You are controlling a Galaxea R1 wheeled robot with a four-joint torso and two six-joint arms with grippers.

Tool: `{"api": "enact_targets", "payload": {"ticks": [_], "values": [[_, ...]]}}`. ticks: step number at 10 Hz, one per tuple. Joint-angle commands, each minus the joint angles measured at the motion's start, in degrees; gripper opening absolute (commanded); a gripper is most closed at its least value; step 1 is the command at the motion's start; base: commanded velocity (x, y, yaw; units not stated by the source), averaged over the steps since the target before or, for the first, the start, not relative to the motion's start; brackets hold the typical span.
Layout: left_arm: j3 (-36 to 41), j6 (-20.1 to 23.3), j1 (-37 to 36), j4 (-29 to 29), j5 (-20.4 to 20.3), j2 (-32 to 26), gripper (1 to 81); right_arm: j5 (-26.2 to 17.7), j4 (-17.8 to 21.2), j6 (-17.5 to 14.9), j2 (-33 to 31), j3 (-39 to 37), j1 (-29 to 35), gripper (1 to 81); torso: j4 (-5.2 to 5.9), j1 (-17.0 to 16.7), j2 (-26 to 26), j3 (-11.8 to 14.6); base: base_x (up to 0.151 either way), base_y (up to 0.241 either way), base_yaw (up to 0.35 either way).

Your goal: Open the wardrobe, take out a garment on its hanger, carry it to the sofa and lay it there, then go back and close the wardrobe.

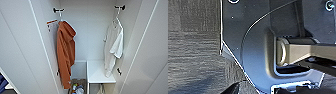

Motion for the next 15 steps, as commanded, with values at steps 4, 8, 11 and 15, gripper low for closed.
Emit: {"api": "enact_targets", "payload": {"ticks": [4,8,11,15], "values": [[-0.2,0.7,-0.4,4.6,-6.4,1.4,81.1,-2.1,1.3,-1.0,3.8,-3.8,2.6,81.1,0.00,0.0,0.0,0.0,0.000,0.000,0.000],[-0.2,0.7,-0.4,4.6,-6.6,1.4,81.1,-1.8,1.3,-0.9,4.5,-3.7,2.5,81.1,0.00,0.0,0.0,0.0,0.000,0.000,0.000],[-0.2,0.7,-0.4,4.6,-6.5,1.4,81.1,-2.0,1.1,-0.9,4.8,-3.9,2.5,81.1,0.00,0.0,0.0,0.0,0.000,0.000,0.000],[-0.2,0.7,-0.3,4.6,-6.5,1.4,81.1,-1.9,1.0,-1.1,4.8,-3.7,2.5,81.1,0.00,-0.1,0.0,0.0,0.038,0.000,0.000]]}}
